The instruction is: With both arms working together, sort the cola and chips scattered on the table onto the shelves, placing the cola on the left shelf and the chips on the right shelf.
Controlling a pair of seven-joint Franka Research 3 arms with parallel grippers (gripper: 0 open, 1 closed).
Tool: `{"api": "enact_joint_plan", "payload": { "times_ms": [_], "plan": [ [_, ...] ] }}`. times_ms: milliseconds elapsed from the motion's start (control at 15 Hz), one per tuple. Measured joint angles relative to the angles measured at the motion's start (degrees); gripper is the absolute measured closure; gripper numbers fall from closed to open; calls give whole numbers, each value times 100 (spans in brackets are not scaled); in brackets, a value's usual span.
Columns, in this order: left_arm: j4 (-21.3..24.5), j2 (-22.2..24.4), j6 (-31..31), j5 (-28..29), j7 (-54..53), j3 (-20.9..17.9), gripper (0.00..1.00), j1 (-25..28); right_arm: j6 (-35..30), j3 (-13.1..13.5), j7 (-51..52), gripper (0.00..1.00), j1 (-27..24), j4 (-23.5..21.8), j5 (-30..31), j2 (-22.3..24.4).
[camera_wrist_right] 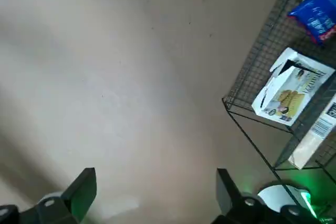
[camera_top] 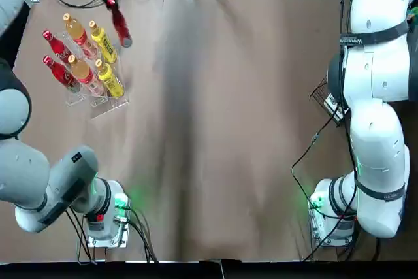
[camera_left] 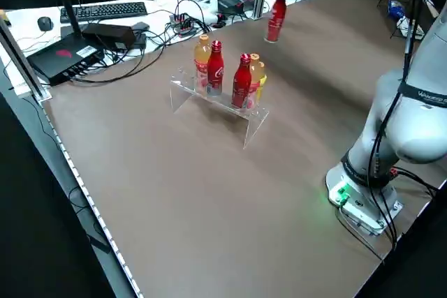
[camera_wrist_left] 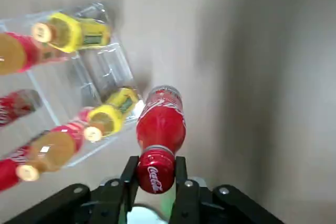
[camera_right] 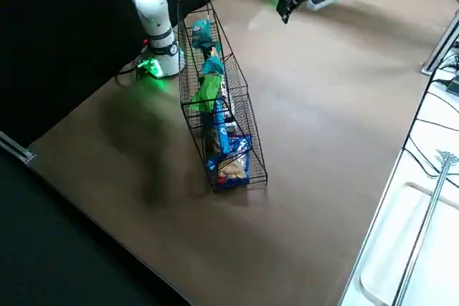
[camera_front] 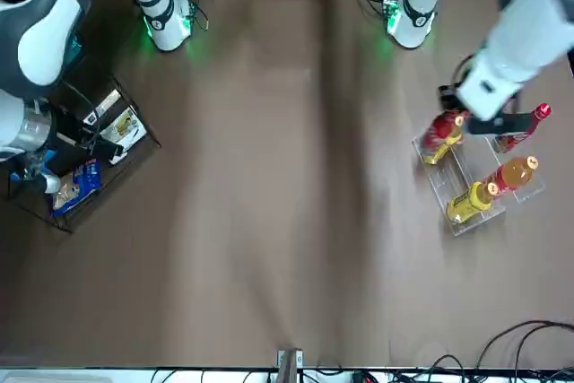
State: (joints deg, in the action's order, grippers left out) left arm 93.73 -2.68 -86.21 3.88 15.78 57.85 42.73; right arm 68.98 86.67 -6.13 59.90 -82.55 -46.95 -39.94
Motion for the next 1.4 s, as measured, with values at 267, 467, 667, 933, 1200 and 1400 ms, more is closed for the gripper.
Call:
{"api": "enact_joint_plan", "payload": {
  "times_ms": [267, 467, 667, 933, 1200, 1400],
  "plan": [
    [-345, -8, 597, 182, -1443, -38, 69, 1048, 35, -894, 48, 0, -736, 70, -2, 386],
    [-683, -19, 973, 220, -2359, -54, 69, 1839, 37, -1668, 54, 0, -1488, 96, -1, 851],
    [-847, -21, 1056, 220, -2651, -53, 69, 2064, 312, -2431, 70, 0, -1935, 102, 285, 1173],
    [-991, -20, 1057, 221, -2831, -49, 69, 2184, 1040, -4252, -38, 0, -2464, 127, 1858, 1941],
    [-1085, -33, 909, 236, -3115, -51, 69, 2519, 1140, -5469, -125, 0, -3134, 158, 2446, 2330],
    [-1219, -43, 864, 408, -3198, -50, 69, 2549, 1442, -6417, -108, 0, -3883, 170, 2930, 2520]
  ]
}}
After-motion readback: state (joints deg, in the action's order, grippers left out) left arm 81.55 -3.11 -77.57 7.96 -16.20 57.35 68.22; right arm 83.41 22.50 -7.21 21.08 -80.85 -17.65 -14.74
